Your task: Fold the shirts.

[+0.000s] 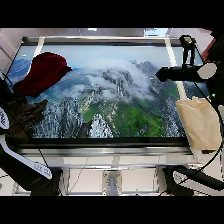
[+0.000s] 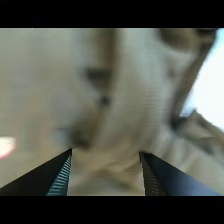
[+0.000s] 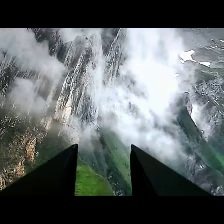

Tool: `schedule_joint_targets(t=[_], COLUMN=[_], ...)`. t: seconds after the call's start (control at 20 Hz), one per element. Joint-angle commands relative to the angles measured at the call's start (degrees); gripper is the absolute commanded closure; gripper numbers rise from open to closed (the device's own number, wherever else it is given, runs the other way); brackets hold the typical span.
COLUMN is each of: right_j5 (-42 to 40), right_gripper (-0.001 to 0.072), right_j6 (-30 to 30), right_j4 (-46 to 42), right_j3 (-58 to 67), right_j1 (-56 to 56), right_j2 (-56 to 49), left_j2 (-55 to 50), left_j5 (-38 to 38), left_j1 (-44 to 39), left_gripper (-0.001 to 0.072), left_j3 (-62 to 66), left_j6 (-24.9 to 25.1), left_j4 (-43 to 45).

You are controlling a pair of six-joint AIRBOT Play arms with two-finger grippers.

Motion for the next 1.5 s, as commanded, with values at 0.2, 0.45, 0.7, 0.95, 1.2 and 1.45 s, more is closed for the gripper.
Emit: schedule_joint_targets(t=[0.2,0.45,0.7,0.95,1.2,1.45], right_j5=[0.07,-0.98,-5.75,-5.25,1.05,7.26], right_gripper=[0.0339,0.0339,0.0339,0.0339,0.0339,0.0339], right_j6=[0.04,0.00,-0.04,-0.07,-0.04,-0.07], right_j4=[2.49,3.19,3.19,0.00,-8.33,-16.37], right_j3=[0.07,0.07,0.07,0.09,0.09,0.07], right_j1=[0.02,0.02,0.00,-0.04,-0.04,-0.04], right_j2=[0.04,0.04,0.07,0.52,2.01,3.30], left_j2=[-1.79,-2.16,-0.98,2.23,3.50,3.10], left_j5=[5.27,1.99,-1.60,-0.35,7.96,19.78], left_j1=[0.66,0.63,-1.62,-16.68,-41.00,-61.18], left_gripper=[0.0249,0.0691,0.0691,0.0692,0.0692,0.0690], left_j3=[-0.02,0.00,0.04,0.04,0.00,0.00], left_j6=[3.19,3.63,11.15,21.46,23.98,23.98], left_j4=[-10.47,-7.72,-37.16,-67.95,-68.26,-57.24])
